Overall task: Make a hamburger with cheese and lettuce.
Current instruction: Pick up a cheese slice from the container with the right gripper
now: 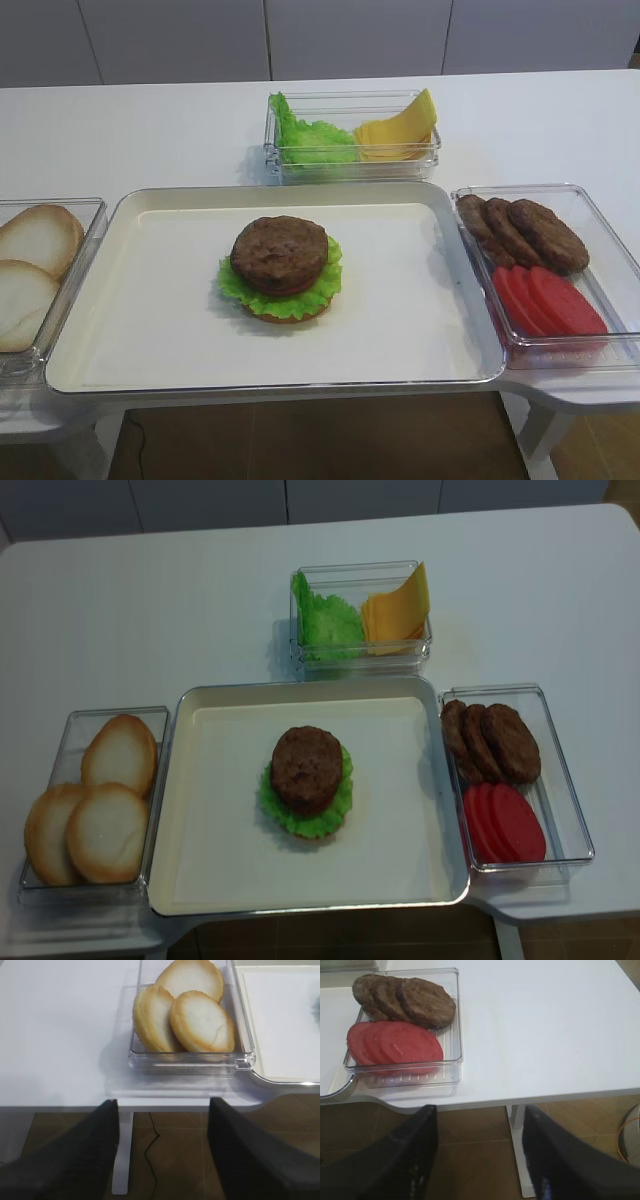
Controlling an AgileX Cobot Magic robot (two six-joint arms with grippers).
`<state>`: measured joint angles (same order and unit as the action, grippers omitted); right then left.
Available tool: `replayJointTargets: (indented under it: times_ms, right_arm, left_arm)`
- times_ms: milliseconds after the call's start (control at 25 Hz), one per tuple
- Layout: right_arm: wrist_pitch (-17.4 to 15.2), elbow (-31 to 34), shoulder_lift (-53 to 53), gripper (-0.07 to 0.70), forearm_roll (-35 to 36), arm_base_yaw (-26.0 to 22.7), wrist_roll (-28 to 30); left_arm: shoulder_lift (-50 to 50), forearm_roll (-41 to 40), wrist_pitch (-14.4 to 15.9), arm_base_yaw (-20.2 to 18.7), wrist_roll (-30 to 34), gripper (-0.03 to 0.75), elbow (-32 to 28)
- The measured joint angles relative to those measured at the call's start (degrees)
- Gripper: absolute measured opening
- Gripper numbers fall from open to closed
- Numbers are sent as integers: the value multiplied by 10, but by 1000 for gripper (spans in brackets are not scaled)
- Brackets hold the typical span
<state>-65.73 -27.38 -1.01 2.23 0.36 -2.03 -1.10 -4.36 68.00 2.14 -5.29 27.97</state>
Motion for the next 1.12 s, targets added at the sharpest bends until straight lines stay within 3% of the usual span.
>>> replayJointTargets:
  times_ms: [1120]
  right_arm:
    - [0,0,0,426,0,0,-1]
  left_arm:
    - [0,0,0,0,0,418,0]
